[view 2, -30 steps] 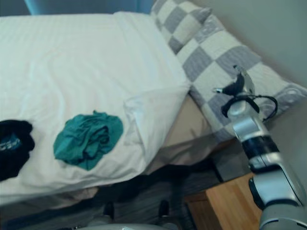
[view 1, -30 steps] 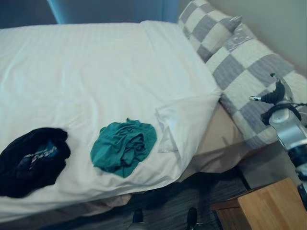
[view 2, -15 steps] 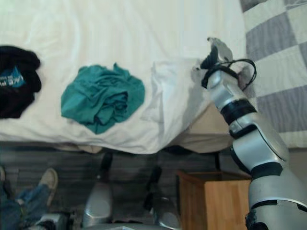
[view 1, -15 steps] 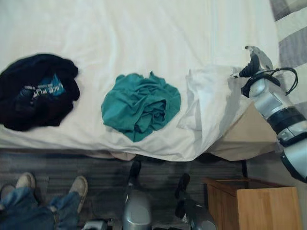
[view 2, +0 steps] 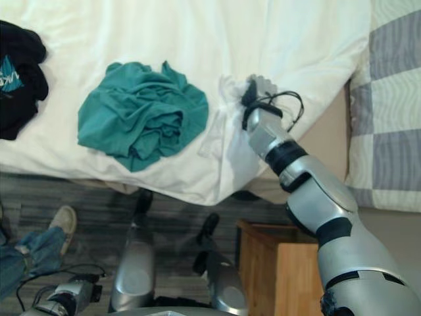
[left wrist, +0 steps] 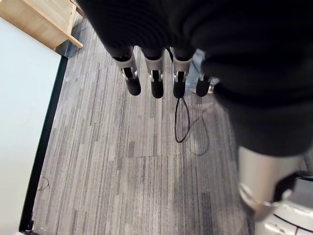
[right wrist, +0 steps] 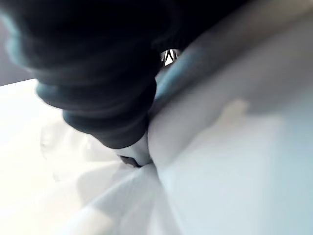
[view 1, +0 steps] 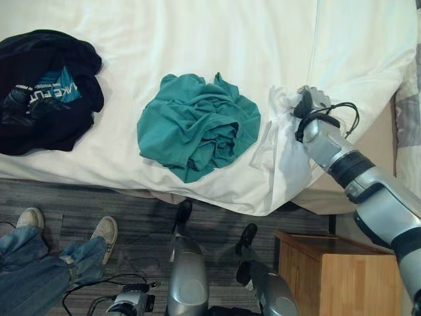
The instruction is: Tidy up the quilt and then pick up the clothes from the bed and put them into the laundry hamper.
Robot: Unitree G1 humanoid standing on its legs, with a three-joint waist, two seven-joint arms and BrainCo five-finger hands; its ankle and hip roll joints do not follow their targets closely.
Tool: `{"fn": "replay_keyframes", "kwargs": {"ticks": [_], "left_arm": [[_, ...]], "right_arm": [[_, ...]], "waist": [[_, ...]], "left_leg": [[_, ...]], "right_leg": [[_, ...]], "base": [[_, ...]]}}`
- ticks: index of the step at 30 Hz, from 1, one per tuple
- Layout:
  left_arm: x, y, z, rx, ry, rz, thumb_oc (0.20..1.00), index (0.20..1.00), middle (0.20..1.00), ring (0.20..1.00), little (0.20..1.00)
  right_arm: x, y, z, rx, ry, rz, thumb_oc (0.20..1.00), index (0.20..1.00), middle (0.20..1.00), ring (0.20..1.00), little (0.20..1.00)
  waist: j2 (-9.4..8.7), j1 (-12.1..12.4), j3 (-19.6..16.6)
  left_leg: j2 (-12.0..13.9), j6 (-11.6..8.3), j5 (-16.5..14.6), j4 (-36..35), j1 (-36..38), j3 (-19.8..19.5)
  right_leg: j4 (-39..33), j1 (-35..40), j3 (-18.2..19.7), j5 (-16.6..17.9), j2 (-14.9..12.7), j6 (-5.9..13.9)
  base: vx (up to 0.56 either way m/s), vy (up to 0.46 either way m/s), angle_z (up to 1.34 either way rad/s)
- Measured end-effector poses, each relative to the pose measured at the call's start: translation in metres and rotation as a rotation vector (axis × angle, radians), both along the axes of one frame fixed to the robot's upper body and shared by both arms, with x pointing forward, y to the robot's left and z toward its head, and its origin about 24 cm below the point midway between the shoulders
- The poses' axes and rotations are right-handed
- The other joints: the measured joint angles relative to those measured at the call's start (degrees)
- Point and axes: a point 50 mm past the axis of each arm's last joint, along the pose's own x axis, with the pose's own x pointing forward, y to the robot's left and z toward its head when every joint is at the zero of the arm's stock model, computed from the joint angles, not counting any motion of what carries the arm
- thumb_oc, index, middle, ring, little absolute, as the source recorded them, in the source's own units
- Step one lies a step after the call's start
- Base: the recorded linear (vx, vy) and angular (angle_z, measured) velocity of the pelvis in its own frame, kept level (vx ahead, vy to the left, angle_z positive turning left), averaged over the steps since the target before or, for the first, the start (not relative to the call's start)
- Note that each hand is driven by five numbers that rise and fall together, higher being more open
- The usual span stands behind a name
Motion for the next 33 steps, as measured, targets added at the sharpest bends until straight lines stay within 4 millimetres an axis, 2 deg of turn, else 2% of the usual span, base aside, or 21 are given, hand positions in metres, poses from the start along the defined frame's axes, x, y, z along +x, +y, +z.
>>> {"fn": "replay_keyframes", "kwargs": {"ticks": [4, 7, 8, 10, 11, 12, 13, 14, 15, 16, 17, 18, 20, 22, 23, 24, 25, 26, 28, 30, 33], "left_arm": [[-0.008, 0.005, -0.002, 0.041, 0.011, -0.04, 1.0, 1.0, 1.0, 1.0, 1.0], [-0.012, 0.002, -0.004, 0.038, 0.014, -0.043, 1.0, 1.0, 1.0, 1.0, 1.0], [-0.007, -0.003, -0.004, 0.037, -0.005, -0.062, 1.0, 1.0, 1.0, 1.0, 1.0], [-0.007, -0.01, -0.005, 0.021, -0.022, -0.063, 1.0, 1.0, 1.0, 1.0, 1.0], [-0.013, -0.013, -0.008, 0.02, -0.004, -0.07, 1.0, 1.0, 1.0, 1.0, 1.0], [-0.017, -0.015, -0.01, 0.019, 0.006, -0.074, 1.0, 1.0, 1.0, 1.0, 1.0], [-0.02, -0.019, -0.011, 0.012, 0.015, -0.08, 1.0, 1.0, 1.0, 1.0, 1.0], [-0.025, -0.022, -0.014, 0.001, 0.028, -0.073, 1.0, 1.0, 1.0, 1.0, 1.0], [-0.036, -0.025, -0.017, -0.011, 0.054, -0.066, 1.0, 1.0, 1.0, 1.0, 1.0], [-0.035, -0.034, -0.02, -0.033, 0.052, -0.071, 1.0, 1.0, 1.0, 1.0, 1.0], [-0.033, -0.037, -0.02, -0.04, 0.047, -0.075, 1.0, 1.0, 1.0, 1.0, 1.0], [-0.037, -0.04, -0.022, -0.052, 0.052, -0.067, 1.0, 1.0, 1.0, 1.0, 1.0], [-0.048, -0.043, -0.025, -0.072, 0.075, -0.045, 1.0, 1.0, 1.0, 1.0, 1.0], [-0.049, -0.046, -0.026, -0.1, 0.076, -0.032, 1.0, 1.0, 1.0, 1.0, 1.0], [-0.048, -0.048, -0.026, -0.109, 0.073, -0.034, 1.0, 1.0, 1.0, 1.0, 1.0], [-0.051, -0.047, -0.027, -0.121, 0.087, -0.032, 1.0, 1.0, 1.0, 1.0, 1.0], [-0.054, -0.047, -0.027, -0.121, 0.1, -0.028, 1.0, 1.0, 1.0, 1.0, 1.0], [-0.061, -0.046, -0.028, -0.123, 0.136, -0.019, 1.0, 1.0, 1.0, 1.0, 1.0], [-0.075, -0.045, -0.031, -0.134, 0.186, 0.009, 1.0, 1.0, 1.0, 1.0, 1.0], [-0.079, -0.046, -0.032, -0.147, 0.2, 0.024, 1.0, 1.0, 1.0, 1.0, 1.0], [-0.08, -0.048, -0.032, -0.152, 0.203, 0.024, 1.0, 1.0, 1.0, 1.0, 1.0]], "right_arm": [[0.0, -0.009, 0.002, 0.176, -0.086, 0.028, 0.2, 0.2, 0.2, 0.2, 0.2], [-0.006, -0.009, 0.012, 0.254, -0.183, 0.101, 0.2, 0.2, 0.2, 0.2, 0.2], [-0.018, -0.017, 0.024, 0.286, -0.263, 0.142, 0.2, 0.2, 0.2, 0.2, 0.2], [-0.036, -0.033, 0.027, 0.311, -0.334, 0.16, 0.2, 0.2, 0.2, 0.2, 0.2], [-0.048, -0.047, 0.018, 0.33, -0.349, 0.139, 0.2, 0.2, 0.2, 0.2, 0.2], [-0.055, -0.056, 0.01, 0.34, -0.343, 0.114, 0.2, 0.2, 0.2, 0.2, 0.2], [-0.075, -0.078, -0.011, 0.375, -0.326, 0.051, 0.2, 0.2, 0.2, 0.2, 0.2], [-0.091, -0.093, -0.029, 0.406, -0.309, -0.003, 0.235, 0.235, 0.235, 0.235, 0.235], [-0.104, -0.106, -0.054, 0.408, -0.249, -0.055, 0.576, 0.576, 0.576, 0.576, 0.576], [-0.133, -0.107, -0.084, 0.456, -0.203, -0.056, 1.0, 1.0, 1.0, 1.0, 1.0], [-0.143, -0.107, -0.096, 0.49, -0.187, -0.062, 1.0, 1.0, 1.0, 1.0, 1.0], [-0.161, -0.103, -0.123, 0.599, -0.156, -0.103, 1.0, 1.0, 1.0, 1.0, 1.0], [-0.169, -0.088, -0.165, 0.731, -0.021, -0.154, 1.0, 1.0, 1.0, 1.0, 1.0], [-0.179, -0.077, -0.206, 0.844, 0.088, -0.251, 1.0, 1.0, 1.0, 1.0, 1.0], [-0.184, -0.078, -0.215, 0.848, 0.118, -0.277, 1.0, 1.0, 1.0, 1.0, 1.0], [-0.199, -0.091, -0.243, 0.871, 0.169, -0.427, 1.0, 1.0, 1.0, 1.0, 1.0], [-0.21, -0.1, -0.254, 0.87, 0.19, -0.507, 1.0, 1.0, 1.0, 1.0, 1.0], [-0.23, -0.118, -0.269, 0.896, 0.199, -0.661, 1.0, 1.0, 1.0, 1.0, 1.0], [-0.256, -0.138, -0.278, 0.909, 0.167, -0.83, 1.0, 1.0, 1.0, 1.0, 1.0], [-0.272, -0.158, -0.277, 0.86, 0.128, -0.928, 1.0, 1.0, 1.0, 1.0, 1.0], [-0.271, -0.177, -0.261, 0.783, 0.068, -0.924, 1.0, 1.0, 1.0, 1.0, 1.0]], "waist": [[0.06, 0.4, -0.1], [0.55, -1.2, -0.3], [1.14, -2.7, -0.8], [2.1, -4.0, -2.1], [2.62, -6.2, -4.2], [2.77, -7.2, -5.1], [3.06, -9.1, -6.7], [3.64, -10.4, -7.6], [4.14, -12.6, -9.3], [6.07, -15.4, -11.1], [6.62, -15.8, -11.4], [7.38, -16.8, -12.2], [7.47, -18.6, -13.3], [7.5, -20.8, -13.9], [7.61, -21.0, -14.0], [7.4, -21.9, -14.2], [7.27, -22.3, -14.3], [6.98, -23.1, -14.5], [6.77, -24.6, -15.1], [6.74, -25.7, -15.4], [7.15, -25.6, -16.2]], "left_leg": [[-0.4, 0.09, -0.2, -0.4, 3.8, 2.8], [-1.1, 0.95, -1.2, -0.4, 7.5, 5.7], [-1.9, 1.58, -1.7, -0.3, 8.9, 7.1], [-2.5, 2.1, -2.0, -0.3, 9.9, 8.5], [-3.1, 2.68, -2.5, -0.3, 10.6, 9.8], [-3.3, 2.95, -2.8, -0.4, 11.3, 10.5], [-3.8, 3.42, -3.3, -0.7, 12.4, 11.9], [-3.9, 3.77, -3.5, -1.4, 13.5, 12.8], [-4.1, 3.96, -3.7, -2.4, 14.6, 14.2], [-4.6, 4.01, -3.6, -4.1, 16.5, 16.2], [-4.6, 4.01, -3.6, -4.7, 17.4, 16.9], [-4.5, 4.03, -3.5, -6.0, 19.6, 18.1], [-4.4, 3.87, -3.7, -7.3, 21.7, 20.0], [-4.7, 3.68, -3.5, -7.3, 22.3, 20.7], [-4.6, 3.82, -3.6, -7.3, 22.4, 20.9], [-4.8, 3.98, -3.7, -7.3, 22.7, 21.3], [-4.9, 4.09, -3.8, -7.3, 22.8, 21.5], [-5.0, 4.26, -4.0, -7.5, 23.2, 22.0], [-5.0, 4.45, -4.1, -7.6, 23.4, 22.8], [-4.9, 4.87, -4.4, -7.7, 23.7, 23.1], [-4.5, 4.75, -4.5, -7.7, 23.7, 23.0]], "right_leg": [[0.0, 1.8, 2.4, 0.7, -0.5, -0.99], [0.0, 3.7, 5.0, 0.9, -1.2, -1.08], [0.0, 4.2, 6.7, 1.4, -1.8, -0.82], [0.0, 4.6, 7.7, 1.9, -2.7, -0.58], [0.0, 4.5, 9.3, 2.4, -3.2, -0.36], [0.0, 4.5, 10.0, 2.6, -3.4, -0.22], [0.1, 4.6, 11.5, 2.7, -3.8, -0.09], [0.6, 4.5, 12.6, 2.7, -4.0, -0.06], [0.5, 4.1, 14.1, 2.9, -4.2, 0.31], [0.3, 3.9, 16.0, 2.9, -4.2, 0.33], [0.4, 4.0, 16.7, 2.8, -4.1, 0.5], [0.4, 5.0, 17.3, 2.2, -3.7, 1.23], [0.1, 5.4, 19.5, 1.6, -3.3, 1.25], [0.1, 5.5, 20.1, 1.5, -3.5, 1.36], [0.1, 5.5, 20.1, 1.4, -3.6, 1.41], [0.1, 5.6, 20.4, 1.3, -3.9, 1.6], [0.1, 5.7, 20.7, 1.3, -4.0, 1.61], [0.1, 5.7, 21.1, 1.1, -4.1, 1.8], [0.0, 5.6, 21.5, 1.0, -4.1, 1.92], [-0.2, 5.6, 21.6, 0.1, -4.1, 1.95], [-0.3, 5.6, 21.3, -0.1, -3.9, 1.73]], "base": [[0.01, 0.083, -0.26], [-0.01, 0.159, -0.47], [-0.02, 0.195, -0.39], [-0.01, 0.21, -0.38], [0.02, 0.239, -0.37], [0.03, 0.267, -0.5], [0.03, 0.191, -0.49], [0.05, 0.161, -0.7], [0.13, 0.185, -0.84], [0.15, 0.19, -0.74], [0.16, 0.17, -0.57], [0.08, 0.104, -0.38], [0.06, 0.084, -0.53], [0.06, 0.079, -0.26], [0.09, 0.074, -0.12], [0.06, 0.036, -0.1], [0.05, 0.037, -0.16], [0.03, 0.025, -0.18], [0.02, 0.018, -0.2], [0.02, 0.008, -0.14], [0.0, -0.005, -0.01]]}}
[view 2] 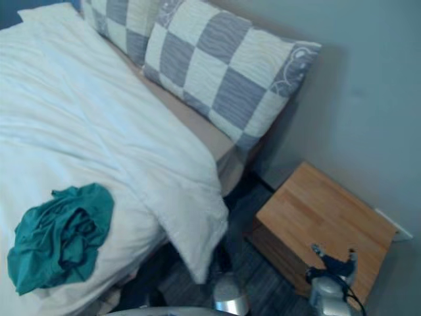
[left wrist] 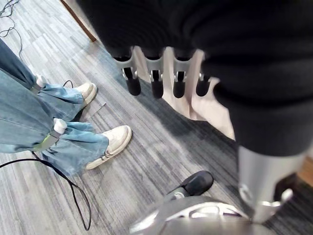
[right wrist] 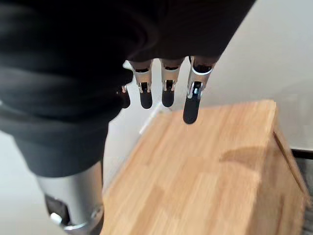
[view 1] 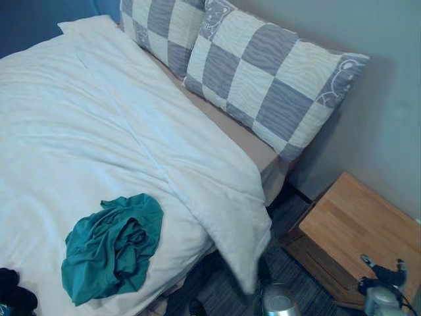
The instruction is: Tidy up the quilt and then pick up the clothes from the bed and put them into the laundry hamper.
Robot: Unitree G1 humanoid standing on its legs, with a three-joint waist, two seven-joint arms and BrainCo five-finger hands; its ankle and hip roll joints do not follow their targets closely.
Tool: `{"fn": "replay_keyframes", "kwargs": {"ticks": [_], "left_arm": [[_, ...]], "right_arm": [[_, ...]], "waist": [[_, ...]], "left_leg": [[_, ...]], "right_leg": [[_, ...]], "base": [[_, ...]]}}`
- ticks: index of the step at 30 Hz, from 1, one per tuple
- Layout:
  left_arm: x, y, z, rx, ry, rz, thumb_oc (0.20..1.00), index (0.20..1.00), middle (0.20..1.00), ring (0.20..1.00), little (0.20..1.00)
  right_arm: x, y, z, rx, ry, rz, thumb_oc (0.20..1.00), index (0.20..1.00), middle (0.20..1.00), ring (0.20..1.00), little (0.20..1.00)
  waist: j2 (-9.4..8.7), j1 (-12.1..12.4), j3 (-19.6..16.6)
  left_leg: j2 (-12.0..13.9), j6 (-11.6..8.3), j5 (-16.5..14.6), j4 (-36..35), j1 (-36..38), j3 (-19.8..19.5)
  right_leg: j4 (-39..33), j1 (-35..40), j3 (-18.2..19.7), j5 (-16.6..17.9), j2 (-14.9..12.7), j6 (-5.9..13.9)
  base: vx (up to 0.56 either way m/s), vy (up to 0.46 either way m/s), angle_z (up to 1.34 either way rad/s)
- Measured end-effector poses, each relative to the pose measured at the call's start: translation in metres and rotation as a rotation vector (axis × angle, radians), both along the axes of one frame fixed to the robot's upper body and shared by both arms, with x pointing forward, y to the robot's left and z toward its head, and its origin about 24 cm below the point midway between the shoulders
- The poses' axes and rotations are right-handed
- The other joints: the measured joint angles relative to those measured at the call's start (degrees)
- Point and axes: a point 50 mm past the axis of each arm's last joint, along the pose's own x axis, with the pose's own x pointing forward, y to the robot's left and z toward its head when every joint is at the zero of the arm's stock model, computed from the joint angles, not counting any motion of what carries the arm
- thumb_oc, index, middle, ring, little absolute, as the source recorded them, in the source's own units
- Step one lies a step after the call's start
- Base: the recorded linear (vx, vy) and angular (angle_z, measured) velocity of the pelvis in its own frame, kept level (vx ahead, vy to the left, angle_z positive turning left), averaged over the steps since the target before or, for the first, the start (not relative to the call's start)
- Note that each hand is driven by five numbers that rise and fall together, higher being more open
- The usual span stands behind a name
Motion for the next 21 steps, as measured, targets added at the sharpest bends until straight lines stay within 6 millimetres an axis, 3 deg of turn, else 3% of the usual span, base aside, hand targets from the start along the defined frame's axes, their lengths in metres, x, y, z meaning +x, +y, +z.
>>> {"fn": "replay_keyframes", "kwargs": {"ticks": [1, 2, 5, 6, 8, 9, 13, 16, 17, 18, 19, 21], "left_arm": [[-0.001, -0.001, 0.0, -0.002, 0.002, 0.002, 1.0, 1.0, 1.0, 1.0, 1.0], [-0.007, -0.005, -0.002, -0.01, 0.005, 0.007, 1.0, 1.0, 1.0, 1.0, 1.0], [-0.017, -0.007, -0.003, -0.004, 0.027, 0.013, 1.0, 1.0, 1.0, 1.0, 1.0], [-0.02, -0.008, -0.003, -0.002, 0.031, 0.014, 1.0, 1.0, 1.0, 1.0, 1.0], [-0.024, -0.009, -0.003, 0.0, 0.041, 0.014, 1.0, 1.0, 1.0, 1.0, 1.0], [-0.03, -0.008, -0.003, 0.003, 0.061, 0.016, 1.0, 1.0, 1.0, 1.0, 1.0], [-0.03, -0.003, -0.002, 0.022, 0.083, -0.01, 1.0, 1.0, 1.0, 1.0, 1.0], [-0.008, 0.002, 0.001, 0.036, 0.061, -0.053, 1.0, 1.0, 1.0, 1.0, 1.0], [0.007, 0.005, 0.003, 0.049, 0.043, -0.076, 1.0, 1.0, 1.0, 1.0, 1.0], [0.017, 0.006, 0.005, 0.052, 0.021, -0.082, 1.0, 1.0, 1.0, 1.0, 1.0], [0.055, 0.004, 0.012, 0.042, -0.074, -0.099, 1.0, 1.0, 1.0, 1.0, 1.0], [0.082, -0.003, 0.019, 0.022, -0.149, -0.115, 1.0, 1.0, 1.0, 1.0, 1.0]], "right_arm": [[0.003, -0.003, 0.006, -0.019, -0.014, 0.006, 1.0, 1.0, 1.0, 1.0, 1.0], [0.024, -0.008, 0.046, -0.102, -0.165, 0.075, 1.0, 1.0, 1.0, 1.0, 1.0], [0.05, -0.012, 0.106, -0.252, -0.366, 0.216, 1.0, 1.0, 1.0, 1.0, 1.0], [0.059, -0.006, 0.133, -0.29, -0.447, 0.314, 1.0, 1.0, 1.0, 1.0, 1.0], [0.073, 0.006, 0.159, -0.313, -0.518, 0.439, 1.0, 1.0, 1.0, 1.0, 1.0], [0.088, 0.022, 0.176, -0.313, -0.57, 0.554, 0.2, 0.2, 0.2, 0.2, 0.2], [0.124, 0.065, 0.183, -0.246, -0.557, 0.771, 0.2, 0.2, 0.2, 0.2, 0.2], [0.162, 0.092, 0.189, -0.263, -0.486, 0.847, 0.2, 0.2, 0.2, 0.2, 0.2], [0.182, 0.095, 0.202, -0.288, -0.476, 0.849, 0.2, 0.2, 0.2, 0.2, 0.2], [0.19, 0.095, 0.211, -0.303, -0.487, 0.839, 0.2, 0.2, 0.2, 0.2, 0.2], [0.211, 0.087, 0.245, -0.372, -0.502, 0.796, 0.2, 0.2, 0.2, 0.2, 0.2], [0.227, 0.088, 0.282, -0.452, -0.523, 0.78, 0.2, 0.2, 0.2, 0.2, 0.2]], "waist": [[0.13, 0.2, -0.4], [0.91, 0.2, -1.1], [0.92, 0.9, -2.6], [1.26, 1.6, -3.0], [1.02, 2.1, -3.0], [0.62, 2.1, -3.2], [-0.73, 4.1, -3.8], [-0.76, 6.2, -2.9], [-1.13, 6.6, -2.3], [-0.41, 7.7, -1.2], [-0.54, 8.6, 2.0], [0.57, 9.7, 6.0]], "left_leg": [[0.1, -0.05, 0.0, 0.0, -0.2, -0.1], [0.3, -0.48, -0.2, 0.0, -0.5, -0.5], [0.6, -0.96, 0.5, 0.0, -1.3, -2.1], [0.7, -0.95, 0.8, 0.0, -1.5, -2.5], [0.6, -0.75, 1.3, 0.0, -1.8, -3.1], [0.6, -0.78, 1.4, 0.0, -1.9, -3.2], [0.6, -0.97, 1.5, 0.0, -2.1, -3.3], [0.4, -0.5, 2.7, 0.4, -4.7, -3.7], [0.1, -0.37, 3.3, 1.1, -7.0, -4.0], [-0.2, -0.5, 3.9, 1.7, -9.1, -4.5], [-0.8, -0.3, 4.3, 4.0, -13.4, -5.1], [-1.7, 0.16, 4.7, 5.9, -17.7, -6.3]], "right_leg": [[0.0, 0.0, -0.1, 0.0, 0.1, 0.0], [0.0, 0.0, -0.7, 0.0, 0.1, 0.0], [0.0, 0.0, -2.0, 0.0, 0.3, -0.04], [0.0, -0.1, -2.2, 0.0, 0.4, -0.04], [0.0, -0.1, -2.8, 0.0, 0.5, -0.02], [0.0, -0.1, -2.9, 0.0, 0.5, -0.01], [0.0, -0.2, -3.2, 0.0, 0.0, 0.01], [0.0, -2.2, -4.0, 0.3, -0.4, 0.38], [0.0, -4.3, -4.6, 0.3, -0.8, 0.45], [0.0, -5.3, -4.8, 0.5, -1.1, 0.72], [0.1, -8.5, -4.9, 1.1, -1.6, 1.56], [0.3, -11.3, -5.0, 1.5, -2.2, 1.9]], "base": [[-0.01, -0.018, 0.07], [-0.01, -0.016, 0.09], [-0.02, -0.005, 0.25], [-0.01, -0.005, 0.25], [0.03, -0.009, 0.14], [0.08, -0.023, 0.06], [0.09, -0.056, 0.03], [-0.31, -0.028, 0.07], [-0.37, 0.029, 0.17], [-0.47, 0.049, 0.3], [-0.26, 0.031, 0.38], [-0.11, 0.014, 0.29]]}}
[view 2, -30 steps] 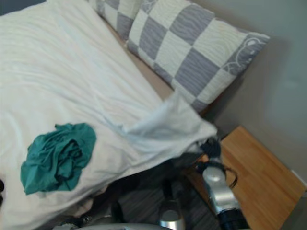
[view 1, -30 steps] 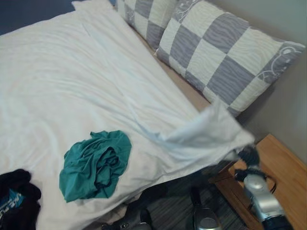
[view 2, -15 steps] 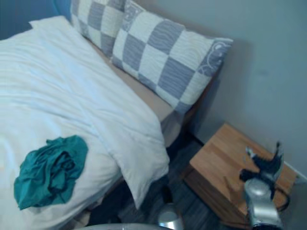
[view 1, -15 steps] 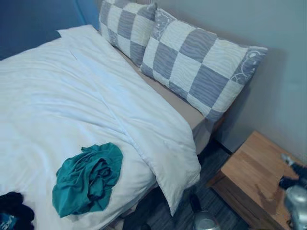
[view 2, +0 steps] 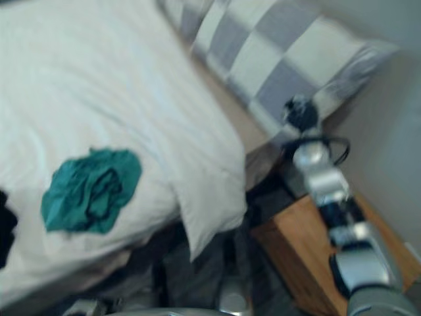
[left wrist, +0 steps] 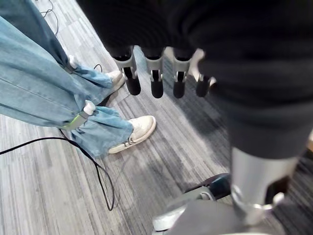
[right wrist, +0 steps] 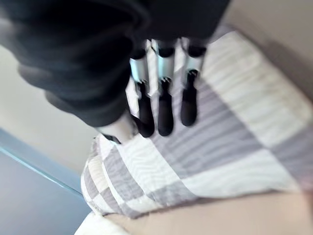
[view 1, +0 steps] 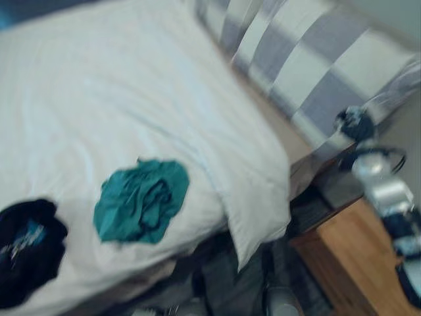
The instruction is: Tidy up the quilt and then pick up the clothes from the bed and put them into the laundry hamper.
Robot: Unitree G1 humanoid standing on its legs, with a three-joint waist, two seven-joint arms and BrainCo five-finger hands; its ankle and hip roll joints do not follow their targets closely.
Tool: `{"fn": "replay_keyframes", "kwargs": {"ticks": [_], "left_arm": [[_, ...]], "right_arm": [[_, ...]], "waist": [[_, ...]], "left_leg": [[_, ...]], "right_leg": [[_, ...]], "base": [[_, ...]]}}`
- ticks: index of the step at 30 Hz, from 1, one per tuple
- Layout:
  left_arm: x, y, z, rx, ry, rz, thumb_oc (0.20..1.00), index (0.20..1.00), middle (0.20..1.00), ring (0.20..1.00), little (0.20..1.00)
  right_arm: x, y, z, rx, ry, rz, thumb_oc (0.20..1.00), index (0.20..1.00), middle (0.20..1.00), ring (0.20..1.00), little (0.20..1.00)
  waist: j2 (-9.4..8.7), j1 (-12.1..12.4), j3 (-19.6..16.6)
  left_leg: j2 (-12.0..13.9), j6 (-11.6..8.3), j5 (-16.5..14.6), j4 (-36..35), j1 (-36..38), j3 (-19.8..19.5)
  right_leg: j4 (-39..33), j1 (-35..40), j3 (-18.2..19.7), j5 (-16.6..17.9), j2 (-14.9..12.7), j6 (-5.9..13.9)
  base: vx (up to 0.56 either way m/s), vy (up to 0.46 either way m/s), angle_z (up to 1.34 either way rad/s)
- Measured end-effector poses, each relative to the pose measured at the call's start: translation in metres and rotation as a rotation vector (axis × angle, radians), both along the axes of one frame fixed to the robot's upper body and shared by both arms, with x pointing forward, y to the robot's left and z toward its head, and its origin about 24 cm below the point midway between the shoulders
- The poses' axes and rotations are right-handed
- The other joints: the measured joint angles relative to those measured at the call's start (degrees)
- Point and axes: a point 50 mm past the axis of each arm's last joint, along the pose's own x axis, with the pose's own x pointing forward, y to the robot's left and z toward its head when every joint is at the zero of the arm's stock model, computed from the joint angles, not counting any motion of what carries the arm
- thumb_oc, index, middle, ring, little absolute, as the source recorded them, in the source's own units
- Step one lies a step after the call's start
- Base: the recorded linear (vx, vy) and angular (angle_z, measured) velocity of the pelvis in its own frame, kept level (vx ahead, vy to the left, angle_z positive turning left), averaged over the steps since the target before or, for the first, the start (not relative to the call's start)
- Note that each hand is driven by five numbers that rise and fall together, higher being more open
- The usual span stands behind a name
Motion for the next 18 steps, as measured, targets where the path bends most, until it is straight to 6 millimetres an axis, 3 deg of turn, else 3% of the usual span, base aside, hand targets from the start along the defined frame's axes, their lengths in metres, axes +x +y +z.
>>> {"fn": "replay_keyframes", "kwargs": {"ticks": [2, 4, 5, 6, 8, 9, 12, 15, 18], "left_arm": [[0.027, -0.005, 0.009, -0.022, -0.063, 0.009, 1.0, 1.0, 1.0, 1.0, 1.0], [0.019, -0.003, 0.006, -0.024, -0.036, 0.028, 1.0, 1.0, 1.0, 1.0, 1.0], [0.016, -0.003, 0.005, -0.026, -0.025, 0.03, 1.0, 1.0, 1.0, 1.0, 1.0], [0.01, -0.002, 0.004, -0.033, -0.039, -0.004, 1.0, 1.0, 1.0, 1.0, 1.0], [0.015, -0.002, 0.005, -0.051, -0.037, -0.003, 1.0, 1.0, 1.0, 1.0, 1.0], [0.025, -0.003, 0.009, -0.062, -0.057, -0.01, 1.0, 1.0, 1.0, 1.0, 1.0], [0.042, -0.009, 0.014, -0.094, -0.095, -0.05, 1.0, 1.0, 1.0, 1.0, 1.0], [0.049, -0.01, 0.017, -0.088, -0.114, -0.055, 1.0, 1.0, 1.0, 1.0, 1.0], [0.051, -0.009, 0.018, -0.08, -0.136, -0.048, 1.0, 1.0, 1.0, 1.0, 1.0]], "right_arm": [[0.002, 0.004, 0.041, -0.019, -0.096, 0.01, 0.2, 0.2, 0.2, 0.2, 0.2], [0.001, 0.01, 0.026, -0.014, -0.067, 0.04, 0.2, 0.2, 0.2, 0.2, 0.2], [0.001, 0.011, 0.022, -0.011, -0.056, 0.043, 0.2, 0.2, 0.2, 0.2, 0.2], [0.011, 0.028, 0.022, -0.082, -0.027, 0.066, 0.2, 0.2, 0.2, 0.2, 0.2], [0.015, 0.046, 0.028, -0.113, -0.032, 0.117, 0.2, 0.2, 0.2, 0.2, 0.2], [0.016, 0.056, 0.028, -0.112, -0.033, 0.145, 0.2, 0.2, 0.2, 0.2, 0.2], [0.02, 0.092, 0.033, -0.11, -0.03, 0.209, 0.2, 0.2, 0.2, 0.2, 0.2], [0.018, 0.095, 0.044, -0.116, -0.065, 0.197, 0.2, 0.2, 0.2, 0.2, 0.2], [0.018, 0.089, 0.038, -0.153, -0.033, 0.17, 0.2, 0.2, 0.2, 0.2, 0.2]], "waist": [[0.95, 1.2, 5.6], [0.62, 1.6, 6.4], [0.8, 1.9, 6.7], [0.54, 2.5, 7.3], [1.77, 2.5, 9.1], [2.33, 2.9, 10.5], [2.9, 3.8, 11.9], [2.74, 4.0, 12.8], [2.65, 3.9, 12.8]], "left_leg": [[0.1, 0.03, 0.6, 0.3, -2.7, -0.4], [0.1, -0.41, 0.8, 0.2, -2.3, -1.3], [0.1, -0.47, 0.5, 0.2, -1.7, -1.5], [0.7, -0.95, -0.5, 2.0, -2.8, -1.6], [1.7, -1.16, -0.7, 2.7, -5.2, -2.7], [1.9, -1.58, -0.1, 2.6, -6.3, -3.5], [2.7, -2.01, 0.4, 3.0, -11.4, -4.6], [2.8, -2.03, 0.7, 3.1, -12.7, -4.7], [2.9, -2.01, 0.7, 3.0, -12.8, -4.8]], "right_leg": [[0.0, -2.0, 0.0, 0.3, 0.0, -0.36], [0.0, -1.2, 0.0, 2.8, 0.2, -2.8], [0.0, -0.6, -0.1, 3.1, 0.4, -2.7], [0.3, -1.6, -1.2, 3.8, 0.5, -2.33], [0.0, -2.5, -2.8, 3.7, 0.7, -2.43], [0.0, -3.2, -3.4, 4.7, 1.8, -3.49], [0.1, -7.6, -4.1, 5.3, 2.7, -4.25], [0.1, -8.7, -4.3, 5.5, 2.8, -4.58], [0.1, -8.8, -4.8, 5.5, 2.4, -4.59]], "base": [[0.0, 0.0, 0.22], [-0.22, 0.009, 0.26], [-0.28, -0.083, -0.04], [-0.1, -0.14, -0.1], [-0.09, -0.09, 0.13], [-0.17, -0.028, 0.27], [-0.1, 0.017, 0.1], [-0.09, 0.011, 0.05], [-0.03, -0.031, 0.04]]}}
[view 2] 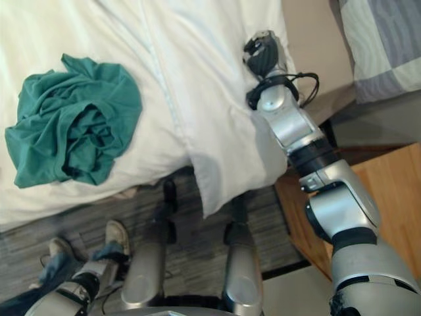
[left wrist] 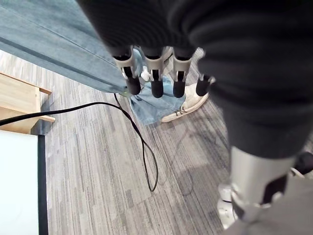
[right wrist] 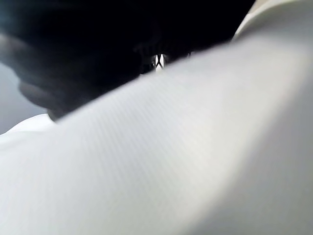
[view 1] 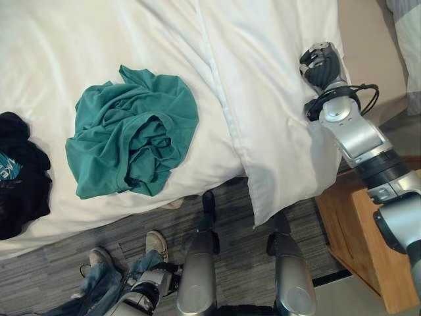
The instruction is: Tidy up the quilt and then pick up the clothes from the bed and put them into the laundry hamper.
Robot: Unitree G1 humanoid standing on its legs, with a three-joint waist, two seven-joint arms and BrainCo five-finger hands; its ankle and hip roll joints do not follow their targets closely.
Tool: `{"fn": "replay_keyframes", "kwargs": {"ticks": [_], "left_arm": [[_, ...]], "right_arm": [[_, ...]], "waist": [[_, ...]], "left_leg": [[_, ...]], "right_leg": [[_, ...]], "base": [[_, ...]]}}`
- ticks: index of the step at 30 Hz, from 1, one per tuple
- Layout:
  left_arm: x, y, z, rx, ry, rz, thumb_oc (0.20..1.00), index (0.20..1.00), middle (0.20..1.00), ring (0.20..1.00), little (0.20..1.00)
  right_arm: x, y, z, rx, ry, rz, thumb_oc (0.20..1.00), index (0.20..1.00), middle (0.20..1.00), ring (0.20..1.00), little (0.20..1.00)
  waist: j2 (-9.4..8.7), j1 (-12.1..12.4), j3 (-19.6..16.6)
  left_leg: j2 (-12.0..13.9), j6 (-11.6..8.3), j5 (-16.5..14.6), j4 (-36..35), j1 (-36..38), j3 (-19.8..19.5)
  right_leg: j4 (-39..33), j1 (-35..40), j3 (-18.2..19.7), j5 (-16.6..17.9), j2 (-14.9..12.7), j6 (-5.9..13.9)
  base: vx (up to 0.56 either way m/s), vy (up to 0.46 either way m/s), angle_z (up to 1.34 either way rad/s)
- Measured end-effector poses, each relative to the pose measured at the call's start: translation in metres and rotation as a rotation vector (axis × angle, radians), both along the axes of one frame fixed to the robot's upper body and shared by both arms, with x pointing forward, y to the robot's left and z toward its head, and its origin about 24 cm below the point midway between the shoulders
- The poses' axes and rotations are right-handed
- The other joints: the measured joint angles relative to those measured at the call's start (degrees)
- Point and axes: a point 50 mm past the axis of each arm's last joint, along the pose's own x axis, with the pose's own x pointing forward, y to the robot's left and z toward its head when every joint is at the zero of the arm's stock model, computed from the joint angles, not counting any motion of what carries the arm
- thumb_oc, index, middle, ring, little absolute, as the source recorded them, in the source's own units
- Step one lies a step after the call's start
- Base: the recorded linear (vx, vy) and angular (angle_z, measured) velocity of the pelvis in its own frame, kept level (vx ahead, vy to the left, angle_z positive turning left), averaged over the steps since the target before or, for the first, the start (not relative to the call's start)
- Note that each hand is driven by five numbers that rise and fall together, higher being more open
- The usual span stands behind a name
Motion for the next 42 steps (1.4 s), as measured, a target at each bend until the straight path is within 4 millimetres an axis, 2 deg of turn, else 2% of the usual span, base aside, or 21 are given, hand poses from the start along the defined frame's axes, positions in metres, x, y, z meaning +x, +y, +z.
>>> {"fn": "replay_keyframes", "kwargs": {"ticks": [4, 7, 11, 14, 15, 16, 17, 18, 20, 23, 27, 31, 32, 33, 34, 35, 36, 37, 39, 41, 42], "left_arm": [[0.003, 0.001, 0.001, -0.009, -0.05, 0.016, 1.0, 1.0, 1.0, 1.0, 1.0], [-0.001, 0.007, 0.0, 0.004, -0.055, 0.034, 1.0, 1.0, 1.0, 1.0, 1.0], [-0.022, 0.019, -0.006, 0.032, -0.03, 0.091, 1.0, 1.0, 1.0, 1.0, 1.0], [-0.037, 0.028, -0.009, 0.057, -0.013, 0.107, 1.0, 1.0, 1.0, 1.0, 1.0], [-0.041, 0.03, -0.01, 0.059, -0.004, 0.12, 1.0, 1.0, 1.0, 1.0, 1.0], [-0.046, 0.032, -0.011, 0.06, 0.006, 0.13, 1.0, 1.0, 1.0, 1.0, 1.0], [-0.05, 0.033, -0.012, 0.062, 0.019, 0.135, 1.0, 1.0, 1.0, 1.0, 1.0], [-0.059, 0.033, -0.016, 0.075, 0.053, 0.145, 1.0, 1.0, 1.0, 1.0, 1.0], [-0.062, 0.027, -0.019, 0.068, 0.065, 0.145, 1.0, 1.0, 1.0, 1.0, 1.0], [-0.07, 0.016, -0.024, 0.073, 0.085, 0.138, 1.0, 1.0, 1.0, 1.0, 1.0], [-0.104, 0.002, -0.036, 0.074, 0.19, 0.082, 1.0, 1.0, 1.0, 1.0, 1.0], [-0.116, 0.0, -0.038, 0.099, 0.217, 0.055, 1.0, 1.0, 1.0, 1.0, 1.0], [-0.124, -0.005, -0.04, 0.13, 0.245, 0.075, 1.0, 1.0, 1.0, 1.0, 1.0], [-0.112, -0.005, -0.038, 0.152, 0.221, 0.094, 1.0, 1.0, 1.0, 1.0, 1.0], [-0.094, -0.009, -0.036, 0.16, 0.18, 0.072, 1.0, 1.0, 1.0, 1.0, 1.0], [-0.087, 0.001, -0.032, 0.204, 0.157, 0.084, 1.0, 1.0, 1.0, 1.0, 1.0], [-0.105, 0.013, -0.032, 0.254, 0.197, 0.164, 1.0, 1.0, 1.0, 1.0, 1.0], [-0.128, 0.02, -0.033, 0.253, 0.243, 0.346, 1.0, 1.0, 1.0, 1.0, 1.0], [-0.156, 0.026, -0.033, 0.272, 0.312, 0.59, 1.0, 1.0, 1.0, 1.0, 1.0], [-0.162, 0.026, -0.033, 0.295, 0.308, 0.606, 1.0, 1.0, 1.0, 1.0, 1.0], [-0.168, 0.02, -0.035, 0.304, 0.32, 0.582, 1.0, 1.0, 1.0, 1.0, 1.0]], "right_arm": [[-0.002, -0.021, -0.016, 0.09, 0.035, -0.05, 0.2, 0.2, 0.2, 0.2, 0.2], [-0.01, -0.044, -0.061, 0.206, 0.085, -0.076, 0.2, 0.2, 0.2, 0.2, 0.2], [-0.047, -0.066, -0.165, 0.247, 0.316, -0.129, 0.2, 0.2, 0.2, 0.2, 0.2], [-0.12, -0.092, -0.28, 0.237, 0.71, -0.283, 0.2, 0.2, 0.2, 0.2, 0.2], [-0.16, -0.101, -0.323, 0.234, 0.89, -0.358, 0.2, 0.2, 0.2, 0.2, 0.2], [-0.184, -0.105, -0.342, 0.225, 0.985, -0.394, 0.263, 0.263, 0.263, 0.263, 0.263], [-0.217, -0.109, -0.366, 0.222, 1.114, -0.44, 0.959, 0.959, 0.959, 0.959, 0.959], [-0.264, -0.11, -0.394, 0.231, 1.3, -0.522, 1.0, 1.0, 1.0, 1.0, 1.0], [-0.304, -0.11, -0.412, 0.245, 1.46, -0.596, 1.0, 1.0, 1.0, 1.0, 1.0], [-0.336, -0.106, -0.423, 0.277, 1.581, -0.662, 1.0, 1.0, 1.0, 1.0, 1.0], [-0.336, -0.089, -0.43, 0.372, 1.593, -0.72, 1.0, 1.0, 1.0, 1.0, 1.0], [-0.301, -0.077, -0.427, 0.394, 1.513, -0.646, 1.0, 1.0, 1.0, 1.0, 1.0], [-0.285, -0.069, -0.425, 0.322, 1.506, -0.569, 1.0, 1.0, 1.0, 1.0, 1.0], [-0.293, -0.07, -0.426, 0.271, 1.527, -0.576, 1.0, 1.0, 1.0, 1.0, 1.0], [-0.297, -0.077, -0.425, 0.244, 1.551, -0.611, 1.0, 1.0, 1.0, 1.0, 1.0], [-0.294, -0.091, -0.422, 0.358, 1.515, -0.723, 1.0, 1.0, 1.0, 1.0, 1.0], [-0.287, -0.119, -0.412, 0.451, 1.435, -0.843, 1.0, 1.0, 1.0, 1.0, 1.0], [-0.285, -0.139, -0.403, 0.455, 1.397, -0.88, 1.0, 1.0, 1.0, 1.0, 1.0], [-0.296, -0.155, -0.399, 0.423, 1.415, -0.911, 1.0, 1.0, 1.0, 1.0, 1.0], [-0.306, -0.159, -0.4, 0.463, 1.437, -0.945, 1.0, 1.0, 1.0, 1.0, 1.0], [-0.302, -0.164, -0.397, 0.484, 1.424, -0.958, 1.0, 1.0, 1.0, 1.0, 1.0]], "waist": [[-0.35, 0.3, -0.1], [-1.89, 0.4, -0.2], [-5.27, -0.2, -2.0], [-7.31, -1.5, -3.3], [-7.51, -2.5, -3.4], [-7.49, -2.9, -3.4], [-7.51, -3.9, -3.5], [-6.77, -5.7, -4.5], [-4.87, -5.8, -7.6], [-2.94, -5.6, -12.7], [0.09, -5.4, -19.1], [1.91, -3.7, -22.4], [2.68, -3.9, -22.0], [3.36, -5.2, -22.1], [1.72, -4.9, -20.8], [0.25, -4.3, -19.6], [-0.76, -4.3, -19.0], [0.54, -4.2, -19.1], [0.9, -5.4, -19.0], [0.86, -4.0, -19.2], [1.72, -4.0, -19.2]], "left_leg": [[-0.1, -0.02, 0.0, 0.4, 0.4, -0.9], [-0.3, 0.01, -0.1, -0.1, 3.8, -1.0], [-0.6, 0.45, -0.5, -2.5, 10.6, 0.1], [-1.0, 0.66, -0.5, -3.9, 13.7, 0.4], [-1.2, 0.8, -0.7, -4.2, 14.8, 0.8], [-1.2, 0.8, -0.8, -4.6, 15.5, 1.1], [-1.2, 0.75, -1.0, -4.9, 17.0, 2.1], [-0.9, 0.69, -1.5, -5.4, 19.5, 3.0], [0.0, 0.64, -2.0, -6.2, 21.0, 3.7], [0.2, 0.63, -1.9, -7.4, 21.5, 3.2], [0.2, 0.51, -2.1, -8.8, 25.1, 0.3], [1.0, 0.9, -1.9, -8.4, 24.8, -3.3], [1.2, 0.92, -2.6, -3.8, 21.1, -5.4], [1.5, -1.19, -3.7, 0.5, 16.4, -10.8], [4.4, -1.35, -6.1, 3.8, 13.7, -5.5], [6.2, 0.18, -6.5, 10.5, 10.8, -1.2], [9.3, -0.85, -6.9, 10.4, 13.3, -1.7], [13.7, -3.81, -5.6, 8.5, 16.4, -3.3], [17.2, -4.66, -5.0, 4.1, 20.5, -9.9], [14.7, -3.41, -5.3, -0.1, 24.0, -15.8], [11.5, -1.41, -7.0, -1.7, 26.3, -15.0]], "right_leg": [[0.0, 1.3, -1.0, 0.0, 0.2, -0.04], [0.0, 4.4, -1.0, -0.4, 0.1, -0.21], [0.0, 9.6, -0.5, -1.8, -0.6, 0.47], [0.0, 12.1, 0.0, -2.8, -1.0, 0.83], [0.0, 12.8, 0.4, -3.8, -1.2, 0.75], [0.0, 13.0, 0.7, -4.0, -1.3, 0.71], [0.0, 13.5, 1.1, -4.2, -1.5, 0.5], [-0.3, 15.4, 1.3, -4.6, -1.4, 1.04], [-0.4, 16.2, 1.0, -6.2, -1.0, 2.53], [-0.4, 16.6, 0.2, -6.4, -0.7, 2.47], [0.0, 20.8, 0.6, -6.9, 0.2, 1.69], [3.0, 22.1, 2.3, -10.5, 2.3, 0.55], [5.9, 21.8, 2.2, -13.2, 4.1, -1.17], [7.9, 21.8, 4.6, -17.4, 7.1, -5.06], [10.5, 21.0, 1.7, -17.7, 5.2, -5.57], [12.7, 20.5, 0.0, -18.7, 2.5, -5.26], [13.5, 21.3, 0.9, -19.5, -0.2, -4.75], [13.3, 21.4, 2.1, -19.6, -0.5, -3.92], [13.2, 20.7, 4.6, -19.9, -1.8, -2.68], [13.1, 17.5, 10.2, -18.6, -3.1, 0.24], [11.7, 15.2, 13.9, -15.6, -4.9, 3.32]], "base": [[0.0, 0.03, 0.11], [0.05, 0.067, 0.08], [0.03, 0.025, -0.07], [0.01, 0.021, -0.02], [0.04, 0.048, -0.19], [0.07, 0.069, -0.37], [0.1, 0.084, -0.46], [0.11, 0.097, -0.53], [0.08, 0.068, -0.3], [0.13, 0.03, 0.05], [0.22, -0.004, 0.26], [0.06, -0.078, 0.64], [-0.03, 0.015, 1.41], [-0.01, 0.32, 2.3], [0.03, 0.441, 2.38], [0.14, 0.778, 1.44], [0.16, 0.666, 0.36], [0.18, 0.822, -0.15], [0.06, 0.975, -0.21], [-0.06, 0.758, -0.73], [-0.12, 0.919, -1.02]]}}
